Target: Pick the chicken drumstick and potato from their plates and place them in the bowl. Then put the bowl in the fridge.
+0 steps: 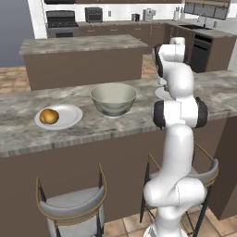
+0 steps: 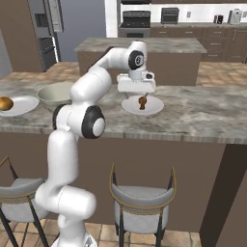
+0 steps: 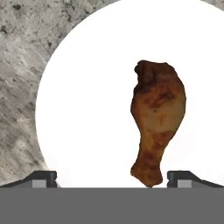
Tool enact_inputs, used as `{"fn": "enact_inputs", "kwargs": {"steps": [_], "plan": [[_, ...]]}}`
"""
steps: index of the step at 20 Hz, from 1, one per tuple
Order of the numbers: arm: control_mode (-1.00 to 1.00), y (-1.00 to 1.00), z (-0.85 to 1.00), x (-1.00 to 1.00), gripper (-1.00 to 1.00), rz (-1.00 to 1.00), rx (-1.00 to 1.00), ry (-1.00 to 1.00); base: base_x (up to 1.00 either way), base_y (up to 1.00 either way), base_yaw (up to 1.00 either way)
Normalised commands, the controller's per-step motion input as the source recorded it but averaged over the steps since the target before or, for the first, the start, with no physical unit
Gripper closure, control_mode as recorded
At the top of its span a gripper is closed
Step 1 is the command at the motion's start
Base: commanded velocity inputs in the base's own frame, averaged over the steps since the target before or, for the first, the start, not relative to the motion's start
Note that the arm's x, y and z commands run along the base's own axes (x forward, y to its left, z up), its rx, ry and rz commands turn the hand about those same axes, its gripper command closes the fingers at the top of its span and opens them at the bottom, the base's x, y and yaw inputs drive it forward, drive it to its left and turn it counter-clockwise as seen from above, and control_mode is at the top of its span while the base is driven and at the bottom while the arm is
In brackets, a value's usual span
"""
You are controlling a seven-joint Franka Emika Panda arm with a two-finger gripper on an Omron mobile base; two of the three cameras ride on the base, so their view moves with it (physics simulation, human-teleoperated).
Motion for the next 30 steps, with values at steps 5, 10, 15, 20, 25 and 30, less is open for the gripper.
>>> {"fn": "enact_inputs", "kwargs": {"steps": [5,10,15,20,25,30], "plan": [[-1.00,-0.13,-0.16,0.49,-1.00,0.00,0.03,0.10,0.00,0.00,0.00],[-1.00,-0.09,-0.14,0.38,-1.00,0.00,0.00,0.21,0.00,0.00,0.00],[-1.00,-0.04,-0.17,0.30,-1.00,0.02,0.00,0.10,0.00,0.00,0.00],[-1.00,-0.06,-0.18,0.13,-1.00,0.05,0.00,0.14,0.00,0.00,0.00],[-1.00,-0.05,-0.18,-0.02,-1.00,0.06,0.01,0.16,0.00,0.00,0.00],[-1.00,-0.04,-0.16,-0.10,-1.00,0.05,0.06,0.08,0.00,0.00,0.00]]}}
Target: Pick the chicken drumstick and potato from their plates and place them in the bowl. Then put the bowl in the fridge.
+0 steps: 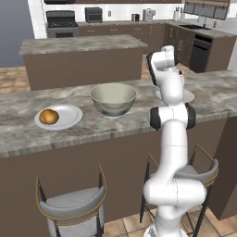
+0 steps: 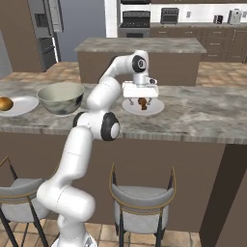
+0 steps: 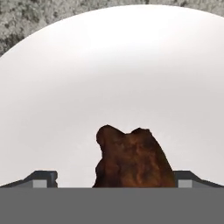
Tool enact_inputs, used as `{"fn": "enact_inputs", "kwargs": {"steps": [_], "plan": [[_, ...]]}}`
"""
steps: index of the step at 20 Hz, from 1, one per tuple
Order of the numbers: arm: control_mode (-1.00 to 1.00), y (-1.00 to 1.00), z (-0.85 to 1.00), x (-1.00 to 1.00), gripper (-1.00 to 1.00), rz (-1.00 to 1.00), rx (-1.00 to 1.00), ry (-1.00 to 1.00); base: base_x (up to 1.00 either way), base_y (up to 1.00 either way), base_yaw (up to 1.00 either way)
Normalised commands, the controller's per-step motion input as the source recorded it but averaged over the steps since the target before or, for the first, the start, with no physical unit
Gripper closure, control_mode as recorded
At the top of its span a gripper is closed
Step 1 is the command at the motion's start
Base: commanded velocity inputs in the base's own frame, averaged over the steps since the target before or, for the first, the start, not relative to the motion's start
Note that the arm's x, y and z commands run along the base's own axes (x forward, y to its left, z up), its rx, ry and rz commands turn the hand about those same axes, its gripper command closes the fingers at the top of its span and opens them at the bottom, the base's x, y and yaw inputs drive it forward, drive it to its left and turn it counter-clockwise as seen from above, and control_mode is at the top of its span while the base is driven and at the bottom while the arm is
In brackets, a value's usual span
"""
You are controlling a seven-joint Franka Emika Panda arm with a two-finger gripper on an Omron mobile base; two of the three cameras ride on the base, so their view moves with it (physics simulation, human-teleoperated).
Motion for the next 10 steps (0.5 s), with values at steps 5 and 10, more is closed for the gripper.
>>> {"fn": "enact_inputs", "kwargs": {"steps": [5,10], "plan": [[-1.00,0.00,-0.06,-0.05,1.00,0.03,0.12,0.06,0.00,0.00,0.00],[-1.00,0.00,0.09,-0.07,1.00,0.02,0.18,0.00,0.00,0.00,0.00]]}}
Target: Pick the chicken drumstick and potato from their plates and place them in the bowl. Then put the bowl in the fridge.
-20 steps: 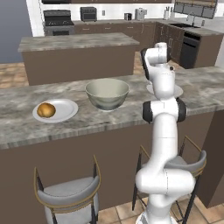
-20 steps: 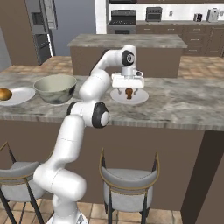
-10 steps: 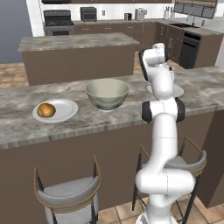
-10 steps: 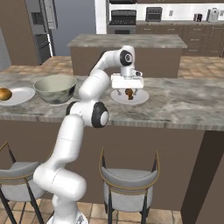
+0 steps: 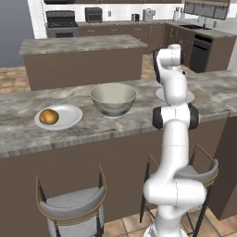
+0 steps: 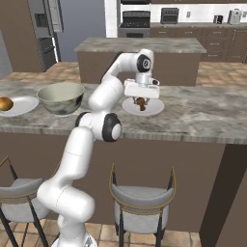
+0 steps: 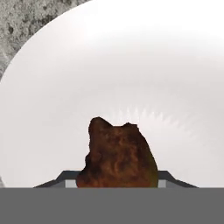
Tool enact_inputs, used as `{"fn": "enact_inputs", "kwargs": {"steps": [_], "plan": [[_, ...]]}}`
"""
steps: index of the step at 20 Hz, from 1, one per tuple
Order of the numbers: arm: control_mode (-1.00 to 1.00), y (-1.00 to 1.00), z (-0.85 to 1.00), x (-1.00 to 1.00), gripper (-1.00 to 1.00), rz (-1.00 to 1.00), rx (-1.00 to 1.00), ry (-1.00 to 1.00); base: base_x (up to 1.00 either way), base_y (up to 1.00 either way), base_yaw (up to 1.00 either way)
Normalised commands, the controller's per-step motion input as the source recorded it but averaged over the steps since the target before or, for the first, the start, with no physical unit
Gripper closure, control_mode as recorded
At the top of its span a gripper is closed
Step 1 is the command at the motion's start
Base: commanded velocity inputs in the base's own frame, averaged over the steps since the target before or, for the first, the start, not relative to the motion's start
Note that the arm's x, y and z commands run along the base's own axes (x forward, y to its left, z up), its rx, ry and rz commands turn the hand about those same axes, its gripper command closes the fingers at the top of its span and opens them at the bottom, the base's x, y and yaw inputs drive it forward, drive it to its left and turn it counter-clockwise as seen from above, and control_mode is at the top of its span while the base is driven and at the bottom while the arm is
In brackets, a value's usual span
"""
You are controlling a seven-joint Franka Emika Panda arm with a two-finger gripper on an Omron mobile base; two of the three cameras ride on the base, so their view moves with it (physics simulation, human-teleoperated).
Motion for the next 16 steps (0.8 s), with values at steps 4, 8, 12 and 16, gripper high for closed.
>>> {"fn": "enact_inputs", "kwargs": {"steps": [4,8,12,16], "plan": [[-1.00,0.03,0.21,-0.08,1.00,0.01,0.16,0.00,0.00,0.00,0.00],[-1.00,0.16,0.39,-0.25,1.00,0.03,0.12,-0.04,0.00,0.00,0.00],[-1.00,0.28,0.43,-0.34,1.00,0.05,0.03,-0.08,0.00,0.00,0.00],[-1.00,0.32,0.35,-0.49,1.00,0.04,0.00,-0.14,0.00,0.00,0.00]]}}
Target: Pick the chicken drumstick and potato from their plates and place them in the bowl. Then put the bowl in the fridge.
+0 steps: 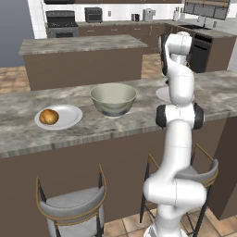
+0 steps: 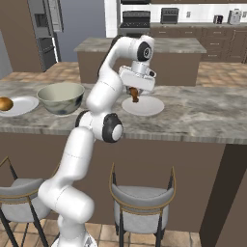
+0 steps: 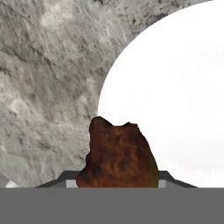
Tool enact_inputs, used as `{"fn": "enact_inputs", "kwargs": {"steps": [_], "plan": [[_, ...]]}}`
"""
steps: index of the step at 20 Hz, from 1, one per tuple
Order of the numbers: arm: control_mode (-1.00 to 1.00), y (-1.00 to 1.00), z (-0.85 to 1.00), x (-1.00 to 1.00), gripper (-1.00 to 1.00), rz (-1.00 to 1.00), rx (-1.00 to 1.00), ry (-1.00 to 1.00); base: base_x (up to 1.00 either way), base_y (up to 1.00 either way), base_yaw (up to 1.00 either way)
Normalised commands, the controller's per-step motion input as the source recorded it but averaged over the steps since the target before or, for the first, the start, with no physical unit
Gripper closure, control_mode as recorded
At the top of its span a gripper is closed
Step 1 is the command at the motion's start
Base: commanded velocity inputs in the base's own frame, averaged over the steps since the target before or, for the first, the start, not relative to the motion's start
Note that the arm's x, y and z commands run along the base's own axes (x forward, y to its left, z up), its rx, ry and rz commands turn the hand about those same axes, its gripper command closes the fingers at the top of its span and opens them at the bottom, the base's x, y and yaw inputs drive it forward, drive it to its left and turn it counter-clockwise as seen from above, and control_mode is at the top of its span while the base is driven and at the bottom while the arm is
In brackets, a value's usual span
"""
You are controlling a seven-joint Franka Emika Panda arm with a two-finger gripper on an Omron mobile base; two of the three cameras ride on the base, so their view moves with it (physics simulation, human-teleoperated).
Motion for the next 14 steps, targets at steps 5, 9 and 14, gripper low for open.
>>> {"fn": "enact_inputs", "kwargs": {"steps": [5,9,14], "plan": [[-1.00,0.27,0.14,-0.67,1.00,0.02,0.00,-0.12,0.00,0.00,0.00],[-1.00,0.11,0.04,-0.79,1.00,0.00,0.00,-0.09,0.00,0.00,0.00],[-1.00,0.14,0.07,-0.83,1.00,0.00,0.00,-0.03,0.00,0.00,0.00]]}}
